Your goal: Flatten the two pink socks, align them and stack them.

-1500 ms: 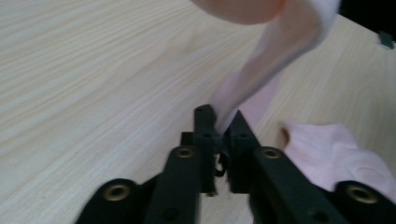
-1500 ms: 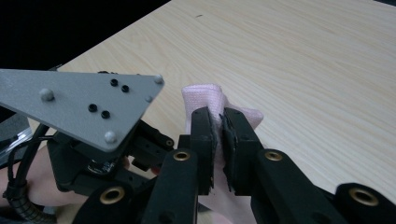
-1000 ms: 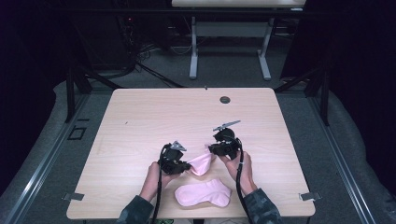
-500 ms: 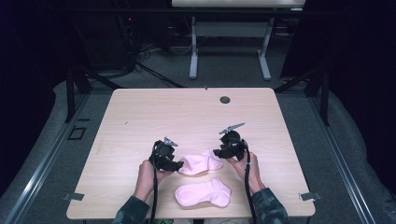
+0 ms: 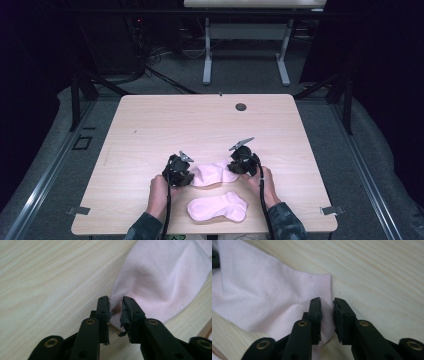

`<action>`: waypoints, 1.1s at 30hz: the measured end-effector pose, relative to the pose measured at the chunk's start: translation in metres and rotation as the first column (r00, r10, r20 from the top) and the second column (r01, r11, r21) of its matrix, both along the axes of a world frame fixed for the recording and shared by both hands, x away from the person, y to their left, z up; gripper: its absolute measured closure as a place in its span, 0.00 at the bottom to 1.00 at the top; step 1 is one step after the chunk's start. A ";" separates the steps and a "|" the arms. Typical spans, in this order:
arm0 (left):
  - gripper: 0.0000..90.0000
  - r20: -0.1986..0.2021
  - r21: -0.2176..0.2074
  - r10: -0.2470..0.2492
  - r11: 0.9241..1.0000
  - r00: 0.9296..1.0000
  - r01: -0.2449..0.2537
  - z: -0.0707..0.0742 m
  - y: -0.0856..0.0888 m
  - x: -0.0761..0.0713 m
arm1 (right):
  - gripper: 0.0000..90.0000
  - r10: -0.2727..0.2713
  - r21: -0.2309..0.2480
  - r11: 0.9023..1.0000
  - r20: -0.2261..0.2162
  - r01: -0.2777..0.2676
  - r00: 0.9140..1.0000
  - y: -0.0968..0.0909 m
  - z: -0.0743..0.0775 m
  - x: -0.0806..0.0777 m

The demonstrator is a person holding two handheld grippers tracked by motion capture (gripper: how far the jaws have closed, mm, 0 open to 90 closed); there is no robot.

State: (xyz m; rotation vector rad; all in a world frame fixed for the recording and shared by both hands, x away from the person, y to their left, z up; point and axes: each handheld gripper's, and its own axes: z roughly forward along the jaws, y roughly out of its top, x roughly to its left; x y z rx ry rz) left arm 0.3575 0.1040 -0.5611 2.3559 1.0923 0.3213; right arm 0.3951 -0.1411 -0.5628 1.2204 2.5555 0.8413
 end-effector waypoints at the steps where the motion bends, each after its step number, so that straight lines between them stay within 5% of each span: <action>1: 0.92 0.002 -0.003 -0.003 1.000 1.000 0.003 0.000 0.000 0.000 | 0.91 0.008 -0.002 1.000 -0.006 -0.008 1.000 -0.001 0.000 -0.001; 8: 0.96 -0.023 -0.036 -0.004 0.999 1.000 0.003 -0.001 0.003 -0.001 | 0.93 -0.035 -0.001 0.999 -0.020 0.035 0.999 -0.007 0.001 -0.012; 12: 0.95 -0.087 -0.098 0.001 0.995 0.996 -0.009 -0.001 0.009 -0.002 | 0.92 -0.061 0.014 0.998 -0.021 0.061 0.998 -0.013 0.000 -0.021; 24: 0.90 -0.082 -0.085 -0.016 0.996 0.996 0.009 0.000 0.008 -0.012 | 0.91 -0.045 -0.015 0.999 -0.015 0.045 0.999 -0.020 0.001 -0.032; 30: 0.73 -0.062 -0.085 0.003 0.996 0.998 -0.008 0.003 0.009 -0.014 | 0.78 -0.042 0.008 0.999 -0.020 0.042 0.999 -0.024 0.002 -0.033; 33: 0.54 -0.045 -0.088 0.024 0.996 0.999 -0.028 0.007 0.012 -0.015 | 0.65 -0.048 0.044 0.998 -0.012 0.049 0.999 -0.027 0.006 -0.035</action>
